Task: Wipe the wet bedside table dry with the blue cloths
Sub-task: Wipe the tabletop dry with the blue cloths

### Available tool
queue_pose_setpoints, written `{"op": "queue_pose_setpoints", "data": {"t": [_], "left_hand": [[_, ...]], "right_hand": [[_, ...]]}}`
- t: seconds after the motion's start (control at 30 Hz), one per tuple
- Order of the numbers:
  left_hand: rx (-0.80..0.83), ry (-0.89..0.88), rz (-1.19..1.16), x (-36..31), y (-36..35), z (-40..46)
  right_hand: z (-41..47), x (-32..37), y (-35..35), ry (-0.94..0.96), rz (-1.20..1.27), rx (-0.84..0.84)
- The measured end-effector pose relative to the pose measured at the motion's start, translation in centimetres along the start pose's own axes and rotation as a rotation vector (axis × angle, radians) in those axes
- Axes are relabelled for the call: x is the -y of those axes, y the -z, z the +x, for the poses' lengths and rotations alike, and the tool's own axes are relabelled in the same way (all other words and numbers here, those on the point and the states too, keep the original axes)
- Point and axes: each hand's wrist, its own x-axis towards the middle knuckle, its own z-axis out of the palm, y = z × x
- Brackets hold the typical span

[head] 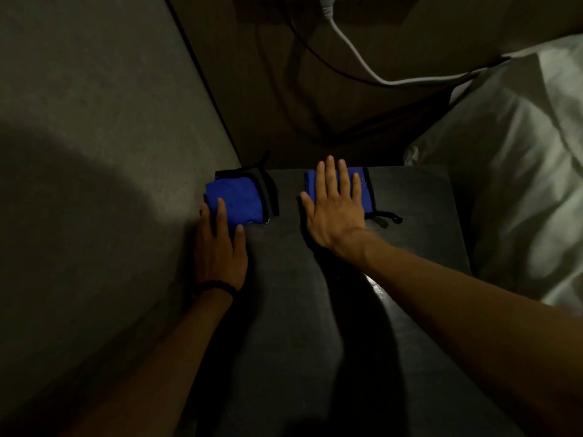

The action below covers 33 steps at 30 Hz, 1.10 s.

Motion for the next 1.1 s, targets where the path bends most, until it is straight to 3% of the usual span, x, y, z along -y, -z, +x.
{"op": "queue_pose_setpoints", "data": {"t": [0.5,1.1], "left_hand": [[0.025,0.060,0.022,0.3,-1.1,-0.1],[0.090,0.079,0.172,-1.2,-0.4,-0.3]], "right_hand": [[2.7,2.8,-1.7,0.205,0.048,-0.119],[1.8,-1.7,-1.7,0.176,0.035,-0.161]]}}
